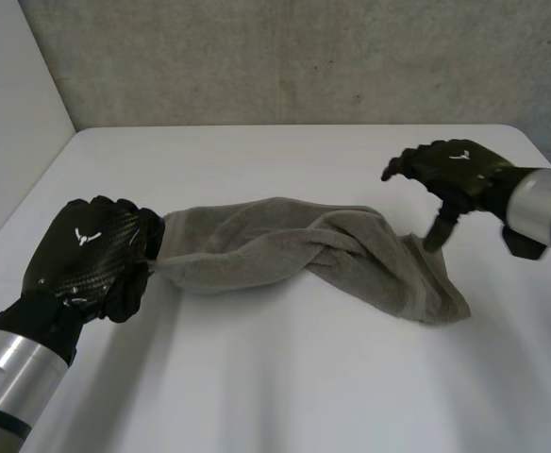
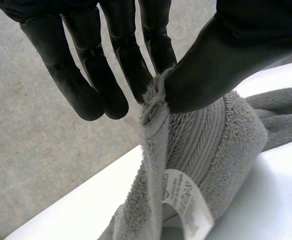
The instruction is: Fold the towel.
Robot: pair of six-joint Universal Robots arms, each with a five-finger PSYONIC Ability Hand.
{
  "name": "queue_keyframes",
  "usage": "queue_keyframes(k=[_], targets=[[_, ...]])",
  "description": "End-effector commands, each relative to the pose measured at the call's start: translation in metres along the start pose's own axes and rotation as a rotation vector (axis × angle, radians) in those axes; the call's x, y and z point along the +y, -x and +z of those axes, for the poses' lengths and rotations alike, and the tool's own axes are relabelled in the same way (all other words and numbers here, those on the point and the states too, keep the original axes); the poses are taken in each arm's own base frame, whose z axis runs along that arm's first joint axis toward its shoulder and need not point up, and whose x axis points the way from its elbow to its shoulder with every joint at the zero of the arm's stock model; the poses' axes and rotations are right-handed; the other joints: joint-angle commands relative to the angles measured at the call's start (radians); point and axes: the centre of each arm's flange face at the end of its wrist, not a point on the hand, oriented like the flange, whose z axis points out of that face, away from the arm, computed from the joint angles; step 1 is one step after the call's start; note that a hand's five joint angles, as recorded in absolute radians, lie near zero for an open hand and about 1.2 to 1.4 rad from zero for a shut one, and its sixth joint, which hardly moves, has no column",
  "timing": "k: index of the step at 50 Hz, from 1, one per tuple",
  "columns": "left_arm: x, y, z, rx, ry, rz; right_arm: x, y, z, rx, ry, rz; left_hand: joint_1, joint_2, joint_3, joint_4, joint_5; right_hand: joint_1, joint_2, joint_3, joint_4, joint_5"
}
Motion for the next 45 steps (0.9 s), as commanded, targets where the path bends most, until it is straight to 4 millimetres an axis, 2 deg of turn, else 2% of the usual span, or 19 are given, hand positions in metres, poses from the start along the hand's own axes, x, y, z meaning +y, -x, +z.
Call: queue_keyframes(k=[1,3,9,12,14,15,17,18,19,21,23,25,26,28,29,31,34,39,45], targets=[[-0.001,0.002,0.006,-0.003,-0.01,0.003,0.023,-0.004,0.051,0.064,0.003,0.039,-0.008,-0.091,-0.15,-0.113,-0.244,-0.038,-0.047,-0.033,-0.03,0.0],[-0.002,0.003,0.007,-0.006,-0.014,0.003,0.041,0.001,0.079,0.08,0.011,0.036,-0.008,-0.091,-0.15,-0.113,-0.244,-0.032,-0.041,-0.027,-0.024,0.006],[-0.005,0.004,0.01,-0.008,-0.025,0.009,0.071,0.014,0.108,0.044,0.053,0.047,-0.008,-0.091,-0.15,-0.113,-0.244,0.012,0.003,0.017,0.02,0.05],[-0.005,0.004,0.012,-0.008,-0.025,0.009,0.077,0.016,0.115,0.042,0.058,0.059,-0.008,-0.091,-0.15,-0.113,-0.244,0.106,0.097,0.111,0.114,0.144],[-0.006,0.005,0.015,-0.01,-0.024,0.009,0.082,0.015,0.121,0.04,0.058,0.103,-0.008,-0.091,-0.15,-0.113,-0.244,0.352,0.343,0.356,0.359,0.389],[-0.007,0.006,0.017,-0.012,-0.028,0.009,0.082,0.015,0.121,0.04,0.058,0.103,-0.008,-0.091,-0.15,-0.113,-0.244,0.353,0.344,0.358,0.361,0.39],[-0.009,0.008,0.019,-0.016,-0.032,0.009,0.08,0.014,0.122,0.044,0.051,0.113,-0.008,-0.091,-0.15,-0.113,-0.244,0.785,0.776,0.79,0.793,0.822],[-0.011,0.009,0.022,-0.019,-0.039,0.01,0.08,0.014,0.122,0.044,0.05,0.113,-0.008,-0.091,-0.15,-0.113,-0.244,0.787,0.778,0.792,0.795,0.825],[-0.011,0.009,0.022,-0.019,-0.039,0.01,0.076,0.014,0.121,0.044,0.042,0.115,-0.008,-0.091,-0.15,-0.113,-0.244,1.051,1.042,1.056,1.059,1.088],[-0.012,0.012,0.027,-0.028,-0.042,0.013,0.072,0.015,0.12,0.047,0.034,0.106,-0.008,-0.091,-0.15,-0.113,-0.244,1.054,1.045,1.058,1.061,1.091],[-0.012,0.015,0.031,-0.034,-0.041,0.015,0.064,0.01,0.116,0.058,0.017,0.099,-0.008,-0.091,-0.15,-0.113,-0.244,1.054,1.045,1.058,1.061,1.091],[-0.012,0.018,0.034,-0.041,-0.039,0.015,0.025,0.003,0.095,0.087,-0.059,0.063,-0.008,-0.091,-0.15,-0.113,-0.244,1.054,1.045,1.058,1.061,1.091],[-0.014,0.02,0.037,-0.048,-0.043,0.016,0.025,0.003,0.095,0.087,-0.059,0.062,-0.008,-0.091,-0.15,-0.113,-0.244,1.054,1.045,1.058,1.061,1.091],[-0.016,0.022,0.039,-0.054,-0.05,0.018,-0.006,0.003,0.068,0.096,-0.111,0.036,-0.008,-0.091,-0.15,-0.113,-0.244,1.054,1.045,1.058,1.061,1.091],[-0.018,0.025,0.041,-0.062,-0.056,0.019,-0.006,0.003,0.067,0.096,-0.112,0.036,-0.008,-0.091,-0.15,-0.113,-0.244,1.054,1.045,1.058,1.061,1.091],[-0.021,0.028,0.042,-0.07,-0.066,0.021,-0.025,0.006,0.04,0.107,-0.138,-0.001,-0.008,-0.091,-0.15,-0.113,-0.244,1.054,1.045,1.058,1.061,1.091],[-0.023,0.033,0.044,-0.085,-0.066,0.023,-0.029,0.008,0.029,0.109,-0.13,-0.031,-0.008,-0.091,-0.15,-0.113,-0.244,1.054,1.045,1.058,1.061,1.091],[-0.021,0.044,0.048,-0.12,-0.053,0.025,-0.012,0.02,-0.014,0.076,0.041,-0.271,-0.008,-0.091,-0.15,-0.113,-0.244,1.054,1.045,1.058,1.061,1.091],[0.0,0.052,0.058,-0.135,0.033,0.01,0.01,0.016,-0.032,0.033,0.208,-0.478,-0.008,-0.091,-0.15,-0.113,-0.244,1.054,1.045,1.058,1.061,1.091]])
